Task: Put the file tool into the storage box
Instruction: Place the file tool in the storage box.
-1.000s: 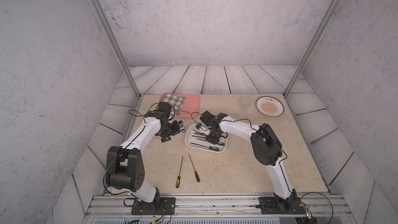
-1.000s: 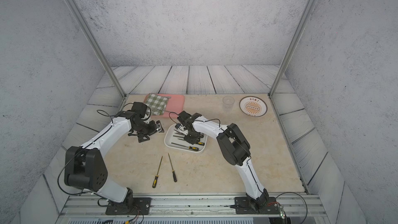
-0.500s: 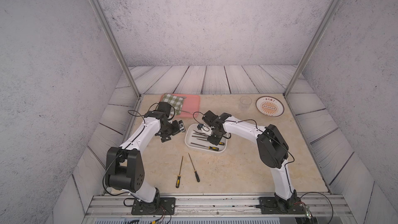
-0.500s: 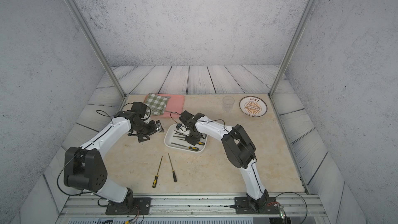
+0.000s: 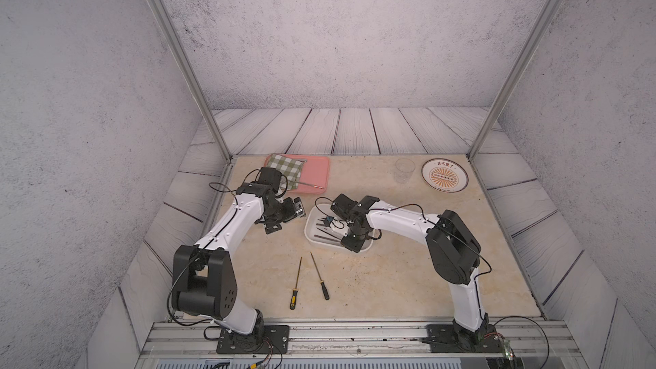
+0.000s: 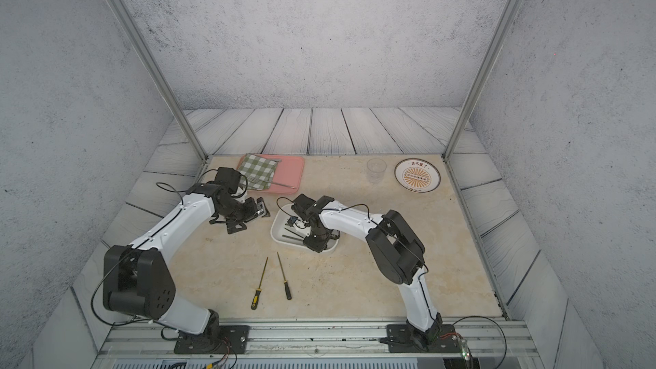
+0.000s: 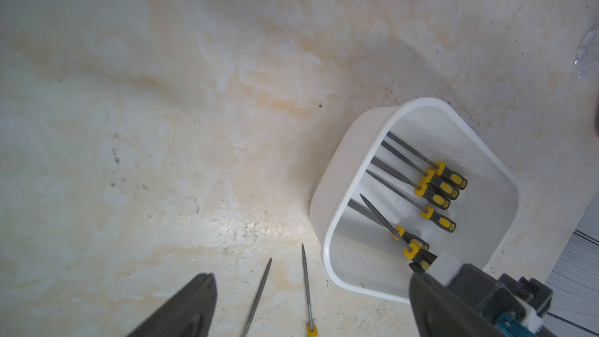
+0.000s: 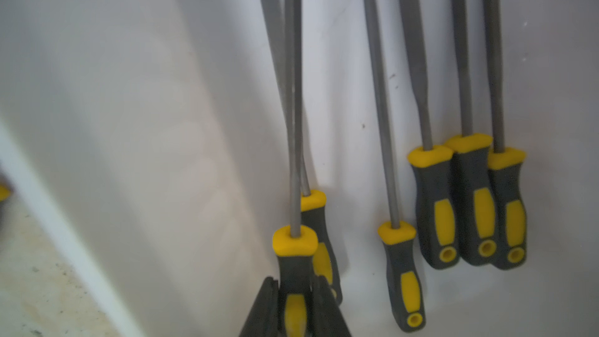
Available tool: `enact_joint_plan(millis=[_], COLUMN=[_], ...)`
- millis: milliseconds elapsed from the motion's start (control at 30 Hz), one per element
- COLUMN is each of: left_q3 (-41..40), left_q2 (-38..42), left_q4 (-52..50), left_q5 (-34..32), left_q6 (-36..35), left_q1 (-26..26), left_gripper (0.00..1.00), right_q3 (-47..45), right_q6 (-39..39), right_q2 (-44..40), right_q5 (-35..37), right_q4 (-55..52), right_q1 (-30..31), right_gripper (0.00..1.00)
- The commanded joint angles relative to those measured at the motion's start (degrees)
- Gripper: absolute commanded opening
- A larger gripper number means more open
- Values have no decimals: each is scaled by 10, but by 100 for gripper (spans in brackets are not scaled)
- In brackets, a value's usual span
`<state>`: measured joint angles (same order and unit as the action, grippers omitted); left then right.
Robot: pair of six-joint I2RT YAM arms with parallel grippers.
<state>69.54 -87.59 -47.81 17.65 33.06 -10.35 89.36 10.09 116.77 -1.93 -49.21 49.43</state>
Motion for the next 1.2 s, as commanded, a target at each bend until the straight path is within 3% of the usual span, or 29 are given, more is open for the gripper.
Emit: enact_joint_plan(millis=[0, 167, 400, 633, 867, 1167], left_q3=[-6, -12, -16, -16, -29, -50], left_q2=[23, 37, 44, 49, 49, 57], left_q4=[-8, -10, -9, -12, -19, -12], left_q5=[2, -2, 0, -2, -7, -3], left_q6=[2, 2, 4, 1, -6, -27], left_q1=[2, 2, 2, 1, 23, 53], left_gripper=[98, 98, 98, 98, 98, 98], right_q3=[2, 16, 30, 34, 5, -152], right_q6=[-5, -15, -32, -65, -232, -424], right_q2=[0, 10, 5, -36, -110, -244], right_q5=[10, 35, 48, 52, 75, -35], right_q4=[-4, 1, 3, 0, 16, 123], right_q1=[-3, -3, -3, -3, -1, 15], right_gripper=[20, 24, 42, 44, 48, 50])
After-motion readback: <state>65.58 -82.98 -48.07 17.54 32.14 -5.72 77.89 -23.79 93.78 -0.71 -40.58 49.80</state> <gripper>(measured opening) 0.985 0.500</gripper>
